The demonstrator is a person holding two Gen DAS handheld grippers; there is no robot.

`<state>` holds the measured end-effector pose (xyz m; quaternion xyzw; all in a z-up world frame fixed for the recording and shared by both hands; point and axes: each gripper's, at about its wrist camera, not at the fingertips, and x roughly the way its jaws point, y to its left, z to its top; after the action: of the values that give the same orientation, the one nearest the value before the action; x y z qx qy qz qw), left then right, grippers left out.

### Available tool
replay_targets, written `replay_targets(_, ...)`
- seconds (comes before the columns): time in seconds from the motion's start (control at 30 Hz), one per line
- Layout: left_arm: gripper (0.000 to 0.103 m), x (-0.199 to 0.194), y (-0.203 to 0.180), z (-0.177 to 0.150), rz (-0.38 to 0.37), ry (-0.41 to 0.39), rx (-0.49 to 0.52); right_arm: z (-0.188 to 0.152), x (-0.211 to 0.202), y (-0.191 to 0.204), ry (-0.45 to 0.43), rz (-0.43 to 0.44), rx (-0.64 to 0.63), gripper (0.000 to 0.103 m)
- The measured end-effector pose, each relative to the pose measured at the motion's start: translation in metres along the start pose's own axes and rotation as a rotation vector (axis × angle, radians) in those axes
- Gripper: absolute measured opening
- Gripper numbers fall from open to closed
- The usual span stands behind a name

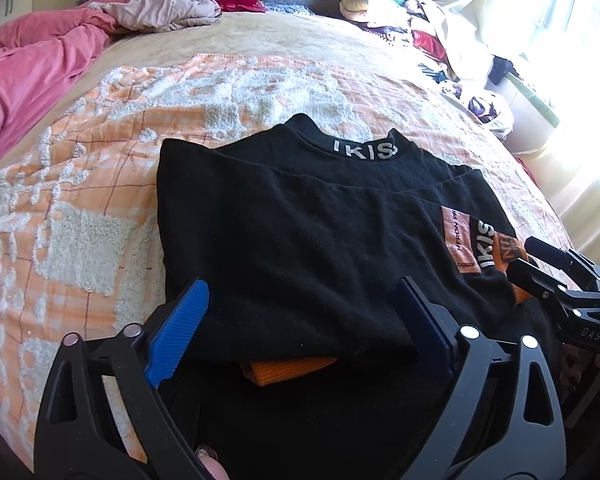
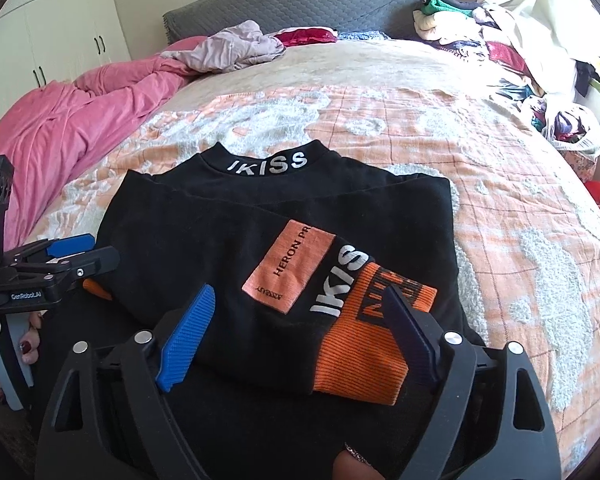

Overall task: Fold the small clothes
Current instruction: 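Open the right tool and withdraw it from the laid cuff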

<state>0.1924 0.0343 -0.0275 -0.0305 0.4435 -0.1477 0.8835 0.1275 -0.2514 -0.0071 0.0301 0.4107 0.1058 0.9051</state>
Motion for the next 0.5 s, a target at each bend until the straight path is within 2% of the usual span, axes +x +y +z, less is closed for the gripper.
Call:
replay_targets(0.13, 0.090, -0.006, -0.001, 0.002, 0.006, -0.011, 0.003, 0.002, -0.004, -0.004, -0.014, -0.008, 0.020, 0.094)
replay_targets(0.17, 0.094, -0.007, -0.002, 0.002, 0.008, -0.013, 0.004, 0.002, -0.005, -0.005, -0.018, -0.014, 0.024, 0.096)
replay_targets(0.5, 0.094, -0.020, -0.009, 0.004, 0.006, -0.038, 0.025, 0.005, -0.020, -0.008, -0.071, -0.013, 0.030, 0.096)
